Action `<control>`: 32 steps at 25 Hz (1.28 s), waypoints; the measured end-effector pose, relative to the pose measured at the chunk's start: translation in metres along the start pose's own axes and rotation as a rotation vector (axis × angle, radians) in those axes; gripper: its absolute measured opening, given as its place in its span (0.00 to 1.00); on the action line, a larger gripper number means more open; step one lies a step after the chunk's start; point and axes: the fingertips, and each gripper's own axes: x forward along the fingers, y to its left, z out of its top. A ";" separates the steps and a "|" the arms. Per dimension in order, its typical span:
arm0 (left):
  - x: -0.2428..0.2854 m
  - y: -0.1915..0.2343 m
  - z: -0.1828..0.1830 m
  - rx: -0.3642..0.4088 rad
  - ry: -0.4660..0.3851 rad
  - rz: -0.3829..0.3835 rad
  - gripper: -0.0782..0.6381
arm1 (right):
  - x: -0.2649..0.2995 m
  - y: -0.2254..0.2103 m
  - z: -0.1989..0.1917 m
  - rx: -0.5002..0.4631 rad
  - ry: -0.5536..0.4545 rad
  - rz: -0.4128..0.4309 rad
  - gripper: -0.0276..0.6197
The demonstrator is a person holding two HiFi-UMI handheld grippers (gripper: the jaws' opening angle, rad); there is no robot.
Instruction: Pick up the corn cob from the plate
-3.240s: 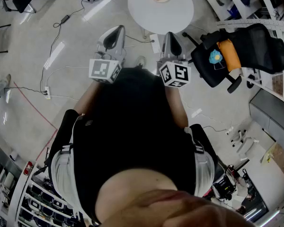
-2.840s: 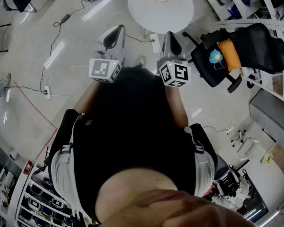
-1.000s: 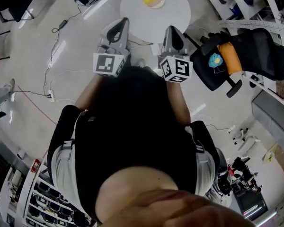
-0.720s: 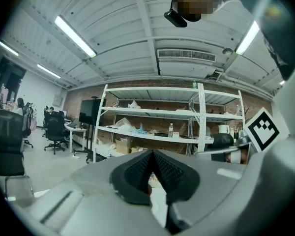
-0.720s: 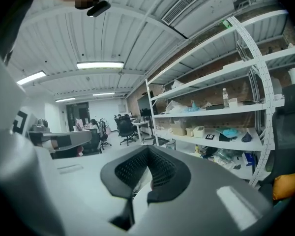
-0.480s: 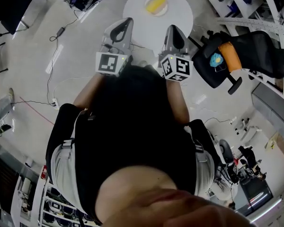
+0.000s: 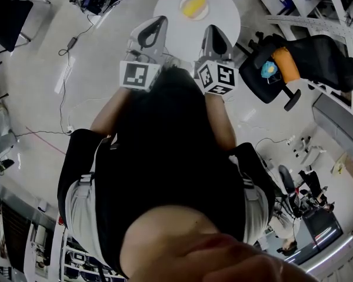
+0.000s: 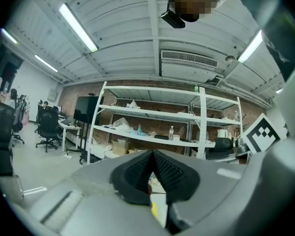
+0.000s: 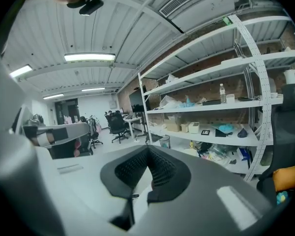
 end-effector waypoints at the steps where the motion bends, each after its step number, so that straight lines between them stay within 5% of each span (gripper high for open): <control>1: 0.002 0.000 0.001 0.000 -0.001 -0.001 0.12 | 0.001 0.000 0.001 0.002 -0.003 0.001 0.05; 32: 0.033 -0.062 -0.009 0.014 0.022 0.094 0.12 | 0.007 -0.060 -0.018 0.042 0.060 0.066 0.05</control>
